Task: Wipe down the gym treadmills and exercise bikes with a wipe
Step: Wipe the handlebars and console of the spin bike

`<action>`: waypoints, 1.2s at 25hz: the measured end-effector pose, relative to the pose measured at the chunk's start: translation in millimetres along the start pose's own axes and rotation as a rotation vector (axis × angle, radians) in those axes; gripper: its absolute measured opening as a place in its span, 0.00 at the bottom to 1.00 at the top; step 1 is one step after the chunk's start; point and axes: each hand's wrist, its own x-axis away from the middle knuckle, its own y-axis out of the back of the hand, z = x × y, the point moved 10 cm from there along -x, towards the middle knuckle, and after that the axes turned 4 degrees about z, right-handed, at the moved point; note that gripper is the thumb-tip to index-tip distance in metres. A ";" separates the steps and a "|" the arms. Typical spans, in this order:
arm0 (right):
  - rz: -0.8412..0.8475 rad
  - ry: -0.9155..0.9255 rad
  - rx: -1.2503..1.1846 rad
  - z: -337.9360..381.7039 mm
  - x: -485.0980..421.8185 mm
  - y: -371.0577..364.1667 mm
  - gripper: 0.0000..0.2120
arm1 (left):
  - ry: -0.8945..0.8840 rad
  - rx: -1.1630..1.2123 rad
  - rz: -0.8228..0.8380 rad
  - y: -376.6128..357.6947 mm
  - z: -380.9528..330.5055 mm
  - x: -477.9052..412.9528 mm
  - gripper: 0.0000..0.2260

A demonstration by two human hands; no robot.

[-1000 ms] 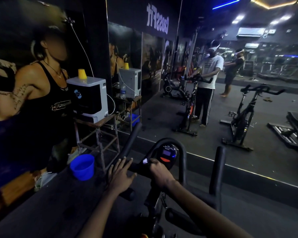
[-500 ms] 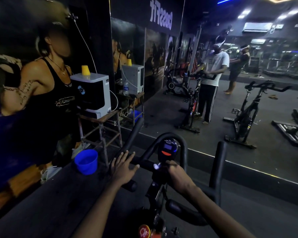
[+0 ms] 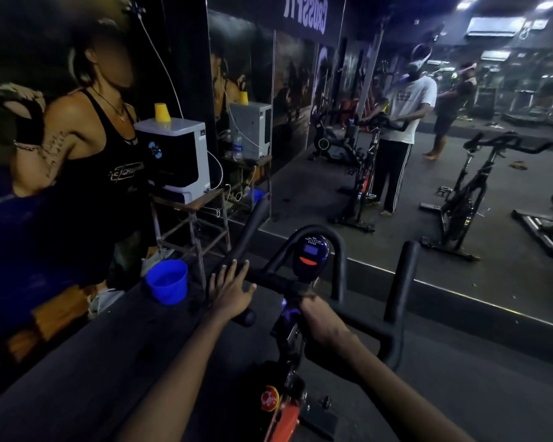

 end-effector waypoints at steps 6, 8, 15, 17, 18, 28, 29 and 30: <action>0.112 0.021 -0.217 0.4 3.7 -15.3 0.07 | 0.031 -0.012 0.016 -0.7 2.1 1.0 0.30; 0.178 0.045 -0.224 7.7 2.9 -20.4 0.10 | 0.028 -0.026 0.024 -1.1 2.0 0.5 0.30; -0.236 -0.049 -0.241 -8.6 -6.9 67.2 0.07 | 0.015 -0.028 0.036 1.5 1.0 0.4 0.30; -0.492 -0.043 -0.175 -21.8 -3.0 111.9 0.12 | 0.013 -0.027 0.031 1.2 0.4 -0.5 0.30; -0.528 -0.048 -0.143 -28.1 -3.5 121.6 0.16 | 0.013 -0.029 0.026 0.4 0.6 -1.0 0.30; -0.348 0.008 0.112 -13.0 -24.9 81.6 0.31 | 0.036 0.158 -0.113 10.1 16.5 -0.2 0.30; -0.350 -0.004 0.104 -10.5 -28.5 83.7 0.31 | 0.041 0.193 -0.118 10.2 21.6 -0.1 0.30; -0.354 -0.001 0.097 -7.1 -32.5 83.4 0.28 | 0.039 0.211 -0.121 9.8 26.1 -1.4 0.30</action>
